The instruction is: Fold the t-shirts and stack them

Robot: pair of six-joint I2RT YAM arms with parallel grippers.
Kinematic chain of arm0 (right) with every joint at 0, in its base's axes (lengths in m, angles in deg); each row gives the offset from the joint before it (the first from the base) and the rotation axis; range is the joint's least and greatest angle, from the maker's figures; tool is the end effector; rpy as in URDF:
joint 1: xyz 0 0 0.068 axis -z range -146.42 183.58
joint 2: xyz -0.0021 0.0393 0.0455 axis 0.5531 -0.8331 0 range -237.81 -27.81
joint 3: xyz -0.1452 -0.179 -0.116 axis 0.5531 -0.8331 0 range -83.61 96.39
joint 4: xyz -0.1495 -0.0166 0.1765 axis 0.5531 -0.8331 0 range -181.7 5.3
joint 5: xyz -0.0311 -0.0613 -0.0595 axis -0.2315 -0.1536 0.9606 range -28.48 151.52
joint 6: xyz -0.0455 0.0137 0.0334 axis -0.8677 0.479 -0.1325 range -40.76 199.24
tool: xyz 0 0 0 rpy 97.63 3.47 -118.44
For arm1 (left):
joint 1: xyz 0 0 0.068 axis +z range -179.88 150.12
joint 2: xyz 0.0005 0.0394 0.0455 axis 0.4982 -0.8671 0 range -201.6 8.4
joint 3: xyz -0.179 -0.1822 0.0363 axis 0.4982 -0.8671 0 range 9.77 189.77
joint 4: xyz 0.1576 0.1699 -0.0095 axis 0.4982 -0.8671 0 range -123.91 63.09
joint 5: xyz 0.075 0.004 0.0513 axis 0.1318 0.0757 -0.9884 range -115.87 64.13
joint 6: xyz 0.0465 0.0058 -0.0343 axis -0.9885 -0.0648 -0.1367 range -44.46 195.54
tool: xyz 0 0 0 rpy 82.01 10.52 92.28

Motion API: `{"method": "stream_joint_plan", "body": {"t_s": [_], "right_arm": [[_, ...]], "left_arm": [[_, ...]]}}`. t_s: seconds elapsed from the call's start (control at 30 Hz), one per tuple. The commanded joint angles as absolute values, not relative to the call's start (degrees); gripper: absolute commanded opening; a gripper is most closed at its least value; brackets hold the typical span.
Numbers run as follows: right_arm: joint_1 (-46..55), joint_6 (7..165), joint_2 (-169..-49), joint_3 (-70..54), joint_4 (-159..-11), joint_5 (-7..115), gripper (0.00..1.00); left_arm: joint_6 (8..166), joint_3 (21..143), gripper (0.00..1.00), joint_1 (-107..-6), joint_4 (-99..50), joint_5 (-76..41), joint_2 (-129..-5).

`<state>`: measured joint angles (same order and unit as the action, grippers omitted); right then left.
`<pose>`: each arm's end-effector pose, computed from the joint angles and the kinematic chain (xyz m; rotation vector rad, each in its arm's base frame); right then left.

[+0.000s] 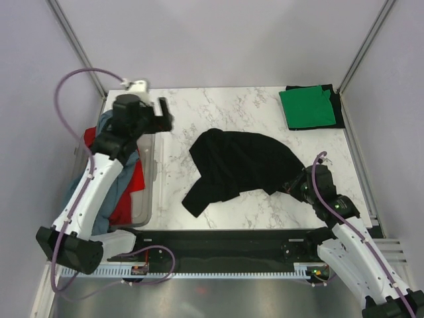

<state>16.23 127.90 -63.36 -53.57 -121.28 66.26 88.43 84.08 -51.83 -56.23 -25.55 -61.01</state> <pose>0.1168 0.0330 0.2200 0.6767 2.2538 0.4880 0.2274 -0.0919 0.3764 0.1631 2.0124 -0.3947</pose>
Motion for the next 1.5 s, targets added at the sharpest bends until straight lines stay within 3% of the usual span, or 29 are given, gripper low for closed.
{"method": "stream_joint_plan", "body": {"t_s": [0.0, 0.03, 0.1, 0.2, 0.23, 0.27, 0.3, 0.33, 0.5, 0.67, 0.83, 1.0, 1.13, 1.2, 1.33, 1.47], "right_arm": [[16.4, 126.3, -64.3, -51.2, -119.2, 65.0, 0.0], [16.4, 126.0, -64.6, -51.3, -118.8, 64.9, 0.0], [16.4, 125.6, -65.4, -51.8, -118.2, 64.5, 0.0], [16.4, 125.6, -66.0, -53.6, -116.1, 63.4, 0.0], [16.4, 125.4, -66.0, -54.5, -115.2, 63.1, 0.0], [16.4, 125.5, -66.1, -54.9, -114.9, 62.9, 0.0], [16.4, 125.5, -66.2, -55.6, -114.7, 62.7, 0.0], [16.4, 125.6, -66.2, -55.8, -114.2, 62.5, 0.0], [16.4, 125.9, -64.4, -56.9, -114.5, 61.6, 0.0], [16.4, 125.3, -61.4, -55.7, -119.2, 62.6, 0.0], [16.4, 124.9, -57.3, -55.1, -123.6, 64.2, 0.0], [16.4, 125.9, -56.1, -56.5, -123.3, 63.7, 0.0], [16.4, 126.0, -57.4, -55.9, -122.2, 62.8, 0.0], [16.4, 126.0, -57.9, -55.5, -122.1, 62.8, 0.0], [16.4, 126.2, -58.1, -55.2, -121.7, 62.9, 0.0], [16.4, 127.0, -58.3, -55.8, -120.7, 62.2, 0.0]], "left_arm": [[90.8, 85.1, 1.0, -39.5, -61.4, -50.5, -56.6], [92.8, 85.3, 1.0, -36.8, -62.4, -57.9, -54.6], [94.8, 84.8, 1.0, -31.1, -62.6, -57.7, -52.4], [95.1, 86.8, 1.0, -31.0, -62.3, -43.8, -53.4], [92.8, 88.3, 1.0, -32.2, -62.8, -30.2, -55.1], [91.6, 92.0, 1.0, -34.2, -63.5, -23.8, -59.8], [90.1, 94.1, 0.99, -39.6, -63.9, -11.1, -62.1], [86.7, 96.5, 0.99, -43.2, -64.8, -6.4, -64.5], [77.3, 114.2, 1.0, -71.6, -75.3, -5.2, -80.3], [75.6, 120.7, 1.0, -85.6, -77.7, 13.0, -88.1], [72.9, 120.7, 1.0, -98.4, -79.1, 21.0, -91.5], [70.0, 119.2, 1.0, -104.0, -81.5, 19.5, -87.7], [69.7, 120.3, 1.0, -102.9, -83.2, -2.4, -80.2], [70.0, 118.6, 1.0, -99.3, -81.9, 0.0, -72.9], [69.8, 115.1, 1.0, -97.5, -83.6, 21.4, -63.2], [72.2, 116.7, 1.0, -97.5, -84.5, 23.4, -56.7]]}}
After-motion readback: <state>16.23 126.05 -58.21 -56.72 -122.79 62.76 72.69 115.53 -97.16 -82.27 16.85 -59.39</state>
